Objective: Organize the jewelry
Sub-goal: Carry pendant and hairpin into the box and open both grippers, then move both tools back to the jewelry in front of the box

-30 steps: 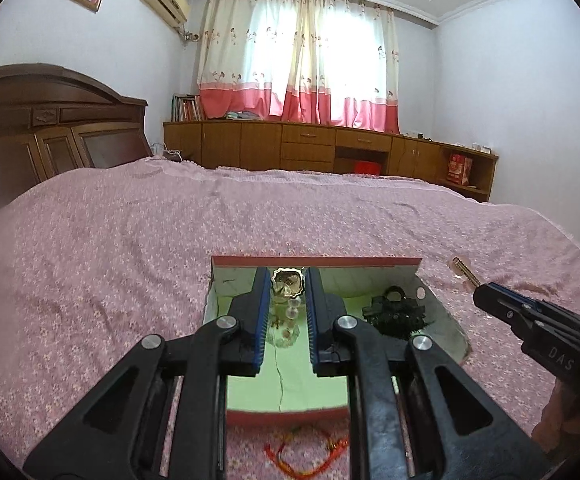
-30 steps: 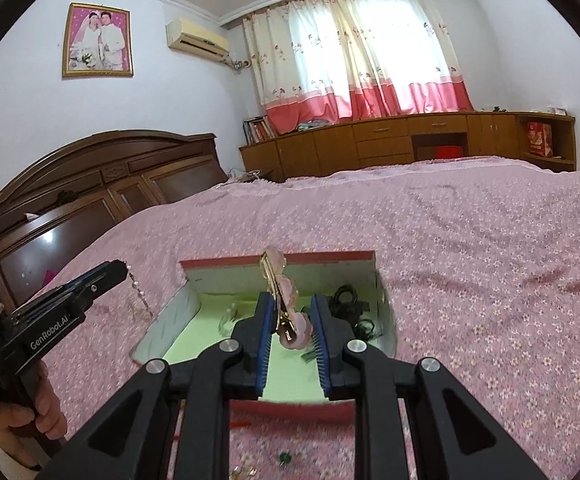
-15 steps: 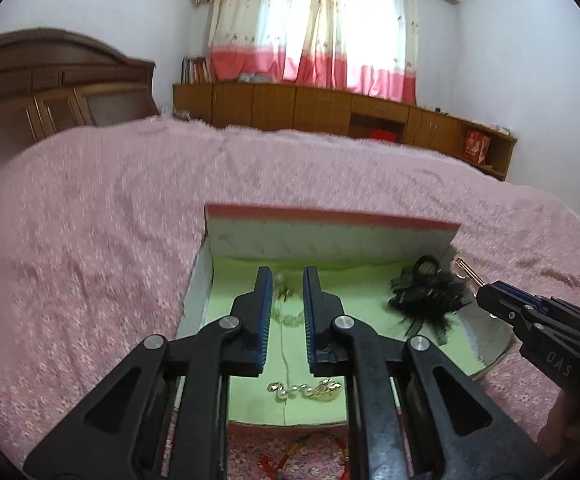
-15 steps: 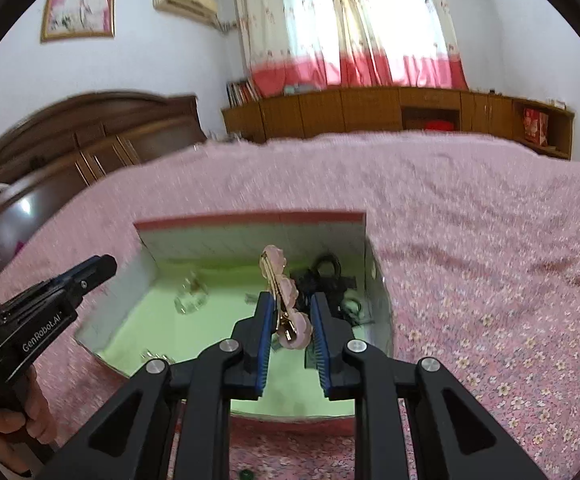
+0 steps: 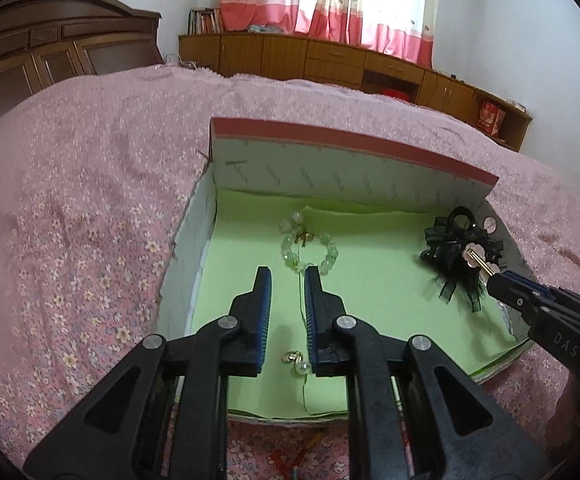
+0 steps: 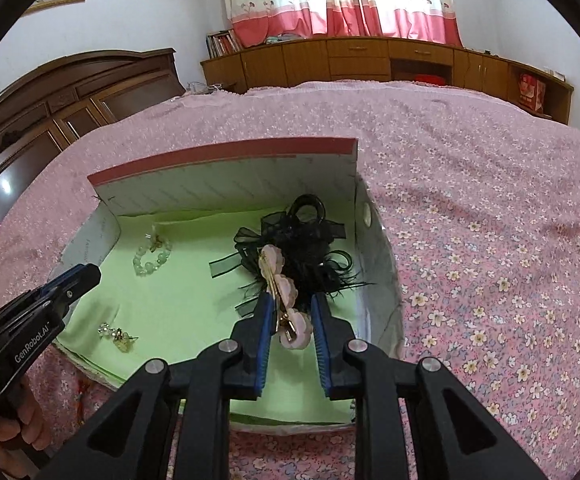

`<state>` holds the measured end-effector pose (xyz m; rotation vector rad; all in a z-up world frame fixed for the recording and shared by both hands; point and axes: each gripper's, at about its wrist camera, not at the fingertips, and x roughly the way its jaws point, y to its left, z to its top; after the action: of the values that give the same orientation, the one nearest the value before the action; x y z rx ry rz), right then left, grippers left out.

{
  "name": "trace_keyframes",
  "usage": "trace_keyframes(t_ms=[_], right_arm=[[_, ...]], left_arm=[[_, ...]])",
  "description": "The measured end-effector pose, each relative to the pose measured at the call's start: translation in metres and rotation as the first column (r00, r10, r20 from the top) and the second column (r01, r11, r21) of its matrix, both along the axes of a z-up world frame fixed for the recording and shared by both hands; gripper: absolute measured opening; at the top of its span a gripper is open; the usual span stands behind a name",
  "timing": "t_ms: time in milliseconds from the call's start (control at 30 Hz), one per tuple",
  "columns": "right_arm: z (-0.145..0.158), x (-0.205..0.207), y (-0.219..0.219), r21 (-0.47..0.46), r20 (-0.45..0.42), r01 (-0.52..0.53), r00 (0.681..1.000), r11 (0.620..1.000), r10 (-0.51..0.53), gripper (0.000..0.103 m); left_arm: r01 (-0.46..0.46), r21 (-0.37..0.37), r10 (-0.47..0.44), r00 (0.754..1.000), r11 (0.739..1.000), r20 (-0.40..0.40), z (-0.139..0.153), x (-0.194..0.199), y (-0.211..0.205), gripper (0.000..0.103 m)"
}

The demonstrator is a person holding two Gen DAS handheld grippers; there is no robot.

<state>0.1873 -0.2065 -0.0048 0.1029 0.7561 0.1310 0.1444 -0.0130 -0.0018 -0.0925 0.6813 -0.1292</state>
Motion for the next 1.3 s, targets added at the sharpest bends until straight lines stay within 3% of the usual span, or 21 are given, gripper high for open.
trace_keyframes(t_ms=[100,200,400,833,1300], right_arm=[[0.0,0.0,-0.002,0.025,0.003,0.003,1.0,1.0,-0.003,0.025],[0.002,0.0,-0.004,0.058,0.007,-0.003,1.0,0.998,0.003,0.039],[0.011,-0.011,-0.002,0.084,0.045,-0.026,0.999,0.996,0.022,0.049],[0.047,-0.052,-0.013,0.155,0.141,-0.024,0.99,0.988,0.002,0.051],[0.048,-0.094,-0.025,0.186,0.132,-0.011,0.991,0.982,-0.014,0.051]], left_arm=[[0.0,0.001,0.0,1.0,1.0,-0.016,-0.001,0.0,-0.002,0.015],[0.006,0.001,-0.006,1.0,1.0,-0.025,-0.001,-0.001,-0.005,0.019],[0.024,-0.01,-0.024,0.999,1.0,-0.027,0.006,-0.006,-0.004,0.021],[0.051,-0.054,-0.052,0.999,0.997,-0.012,0.038,-0.038,0.014,0.023],[0.071,-0.065,-0.076,0.993,0.995,-0.088,0.029,-0.066,0.018,0.023]])
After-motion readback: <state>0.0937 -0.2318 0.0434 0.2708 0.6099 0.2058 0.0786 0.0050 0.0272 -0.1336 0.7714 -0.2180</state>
